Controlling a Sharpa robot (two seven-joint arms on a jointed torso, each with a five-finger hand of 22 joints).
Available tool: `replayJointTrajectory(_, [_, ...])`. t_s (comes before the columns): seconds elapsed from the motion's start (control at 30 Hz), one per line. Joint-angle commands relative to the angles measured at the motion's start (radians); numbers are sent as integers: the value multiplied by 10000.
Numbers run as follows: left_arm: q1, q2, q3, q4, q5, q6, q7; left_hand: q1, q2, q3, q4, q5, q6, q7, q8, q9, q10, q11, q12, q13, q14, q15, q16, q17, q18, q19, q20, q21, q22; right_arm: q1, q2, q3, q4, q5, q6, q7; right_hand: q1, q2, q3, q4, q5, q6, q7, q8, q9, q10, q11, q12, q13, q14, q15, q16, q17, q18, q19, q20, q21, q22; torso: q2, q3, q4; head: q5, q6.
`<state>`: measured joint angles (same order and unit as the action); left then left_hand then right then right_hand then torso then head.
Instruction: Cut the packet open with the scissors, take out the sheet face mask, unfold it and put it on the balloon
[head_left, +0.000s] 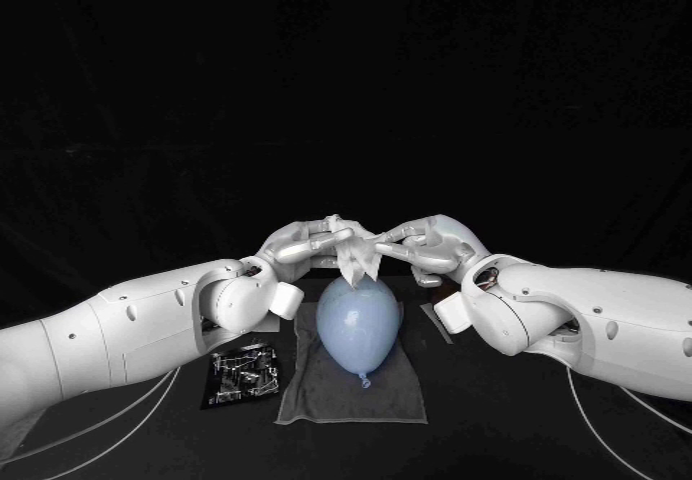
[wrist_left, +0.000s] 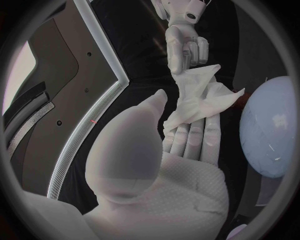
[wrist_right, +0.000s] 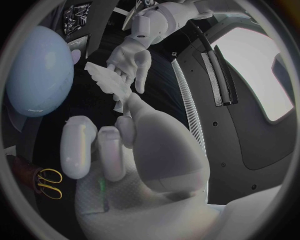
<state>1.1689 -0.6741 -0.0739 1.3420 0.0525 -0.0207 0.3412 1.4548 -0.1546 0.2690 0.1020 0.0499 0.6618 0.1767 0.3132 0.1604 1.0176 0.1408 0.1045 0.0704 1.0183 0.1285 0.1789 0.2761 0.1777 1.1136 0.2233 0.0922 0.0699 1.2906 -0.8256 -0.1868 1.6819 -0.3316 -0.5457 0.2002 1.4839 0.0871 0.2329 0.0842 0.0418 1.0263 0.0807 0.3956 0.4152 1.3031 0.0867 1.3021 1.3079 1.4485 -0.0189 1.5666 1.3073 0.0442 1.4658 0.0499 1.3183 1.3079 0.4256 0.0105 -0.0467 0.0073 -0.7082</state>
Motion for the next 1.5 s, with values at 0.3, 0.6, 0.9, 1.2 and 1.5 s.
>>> replayJointTrajectory(0.3, [7, 46, 14, 23, 113, -201, 364, 301, 154, 89, -1, -18, 278, 1, 226, 81, 382, -59, 35, -27, 280, -215, 221, 254, 89, 256, -137, 116, 18, 21, 91, 9, -262, -719, 582, -1482, -2632, -1334, 1973, -404, 43, -1256, 381, -249, 318, 720, -496, -846, -425, 1009, -158, -255, 2221, 397, -248, 81, -1978, 1412, 0, -1, 4, -18, -10])
replayJointTrajectory(0.6, [7, 49, 14, 33, 149, -80, 337, 350, 184, 140, 4, -18, 305, 8, 250, 90, 381, -73, -23, -46, 314, -236, 222, 290, 91, 317, -177, 138, 20, 23, 204, 6, -393, -747, 1026, -1867, -3404, -2425, 468, 433, 61, -2681, 966, -1392, -207, -103, 40, -1624, -1035, 672, 355, -619, 1737, 568, -730, 517, -3257, 1008, 1, -1, 12, -39, -11])
replayJointTrajectory(0.9, [7, 44, 14, 37, 153, -5, 246, 381, 176, 171, 11, -18, 313, -9, 263, 94, 340, -109, -106, -62, 318, -247, 200, 315, 88, 394, -216, 165, 21, 24, 293, 6, -486, -477, 934, -1779, -3221, -2334, 33, 814, 62, -2560, 987, -1463, -293, -139, 71, -1511, -987, 680, 395, -580, 1768, 606, -708, 637, -3239, 992, 9, 6, 5, -46, -7])
replayJointTrajectory(1.2, [7, 39, 14, 105, 164, 112, 186, 410, 175, 236, 53, -17, 325, -55, 288, 102, 398, -163, -207, -59, 528, -333, 258, 414, 89, 569, -306, 228, 25, 24, 521, 6, -833, 54, 251, -1501, -2249, -1476, 59, 955, 71, -1664, 755, -1180, -282, 333, -144, -918, -581, 946, 234, -276, 2165, 471, -344, 568, -2269, 1269, 6, 0, 10, -82, -4])
replayJointTrajectory(1.5, [6, 20, 14, 194, 171, 170, 184, 429, 183, 268, 65, -17, 335, -63, 299, 106, 436, -176, -229, -56, 576, -357, 263, 442, 89, 628, -339, 250, 26, 22, 720, 6, -1081, 329, 157, -1494, -1756, -1263, 107, 886, 65, -1099, 570, -1151, -400, 699, -327, -577, -315, 1091, 52, -119, 2390, 378, -130, 383, -1729, 1441, 7, -3, 9, -128, -6])
